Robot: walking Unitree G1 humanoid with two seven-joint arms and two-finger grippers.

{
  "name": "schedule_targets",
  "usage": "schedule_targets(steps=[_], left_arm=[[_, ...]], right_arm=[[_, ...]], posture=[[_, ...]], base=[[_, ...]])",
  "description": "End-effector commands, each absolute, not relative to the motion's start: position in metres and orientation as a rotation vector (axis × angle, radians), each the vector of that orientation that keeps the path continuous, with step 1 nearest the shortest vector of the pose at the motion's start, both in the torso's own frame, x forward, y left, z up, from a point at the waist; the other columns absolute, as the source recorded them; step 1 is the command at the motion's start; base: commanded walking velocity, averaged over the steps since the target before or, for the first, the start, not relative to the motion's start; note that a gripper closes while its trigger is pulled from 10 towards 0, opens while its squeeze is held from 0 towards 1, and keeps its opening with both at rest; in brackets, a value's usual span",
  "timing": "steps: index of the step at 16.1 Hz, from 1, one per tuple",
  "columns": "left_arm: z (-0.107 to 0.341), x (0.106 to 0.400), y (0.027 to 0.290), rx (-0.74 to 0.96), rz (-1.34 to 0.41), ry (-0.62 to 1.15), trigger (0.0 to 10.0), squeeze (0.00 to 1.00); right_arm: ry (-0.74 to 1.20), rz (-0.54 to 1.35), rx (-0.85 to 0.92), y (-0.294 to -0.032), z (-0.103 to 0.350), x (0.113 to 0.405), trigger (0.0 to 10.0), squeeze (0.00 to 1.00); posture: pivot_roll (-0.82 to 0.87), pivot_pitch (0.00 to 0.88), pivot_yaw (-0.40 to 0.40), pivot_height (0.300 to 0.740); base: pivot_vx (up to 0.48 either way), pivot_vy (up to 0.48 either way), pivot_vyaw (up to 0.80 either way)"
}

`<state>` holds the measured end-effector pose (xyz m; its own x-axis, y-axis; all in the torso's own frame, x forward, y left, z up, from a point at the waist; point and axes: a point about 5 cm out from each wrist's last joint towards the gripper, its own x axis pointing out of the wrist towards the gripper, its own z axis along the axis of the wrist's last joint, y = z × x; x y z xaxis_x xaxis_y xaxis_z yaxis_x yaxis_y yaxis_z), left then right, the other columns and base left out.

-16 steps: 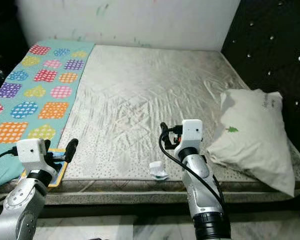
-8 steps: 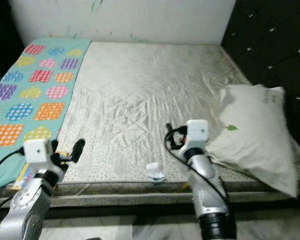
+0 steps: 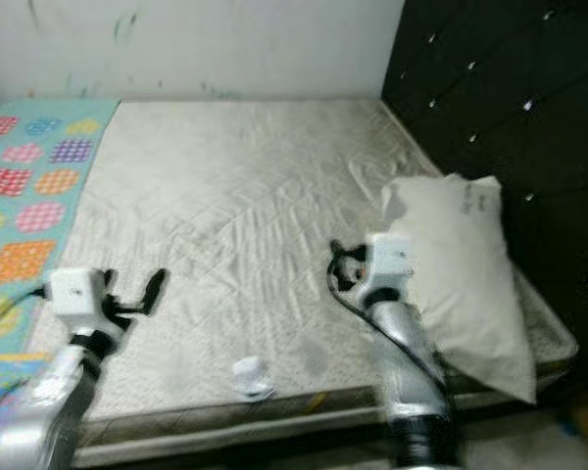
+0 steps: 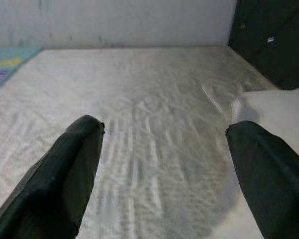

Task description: Clean up the room

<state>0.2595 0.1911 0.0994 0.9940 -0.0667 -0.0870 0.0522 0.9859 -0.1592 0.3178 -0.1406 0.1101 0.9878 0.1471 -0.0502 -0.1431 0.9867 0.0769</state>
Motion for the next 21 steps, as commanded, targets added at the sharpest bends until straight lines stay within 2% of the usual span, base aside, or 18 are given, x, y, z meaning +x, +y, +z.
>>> schedule_targets(steps=[1, 5, 15, 21], left_arm=[[0.0994, 0.2590, 0.1917, -0.149, -0.054, 0.098, 10.0, 0.00], [0.0985, 0.2597, 0.1924, -0.165, -0.040, 0.104, 10.0, 0.00], [0.0996, 0.2618, 0.1935, -0.169, -0.038, 0.100, 10.0, 0.00], [0.0988, 0.2623, 0.1952, -0.179, -0.011, 0.107, 10.0, 0.00]], right_arm=[[0.056, 0.146, 0.075, -0.1431, 0.1112, 0.3181, 10.0, 0.00], [0.058, 0.141, 0.079, -0.1440, 0.1111, 0.3183, 10.0, 0.00], [0.058, 0.138, 0.082, -0.1441, 0.1116, 0.3201, 10.0, 0.00], [0.055, 0.135, 0.076, -0.1450, 0.1123, 0.3215, 10.0, 0.00]], posture=[[0.04, 0.068, -0.059, 0.740], [0.04, 0.072, -0.059, 0.740], [0.04, 0.081, -0.061, 0.740], [0.04, 0.076, -0.073, 0.740]], base=[[0.000, 0.000, 0.00], [0.000, 0.000, 0.00], [0.000, 0.467, 0.00], [0.000, 0.000, 0.00]])
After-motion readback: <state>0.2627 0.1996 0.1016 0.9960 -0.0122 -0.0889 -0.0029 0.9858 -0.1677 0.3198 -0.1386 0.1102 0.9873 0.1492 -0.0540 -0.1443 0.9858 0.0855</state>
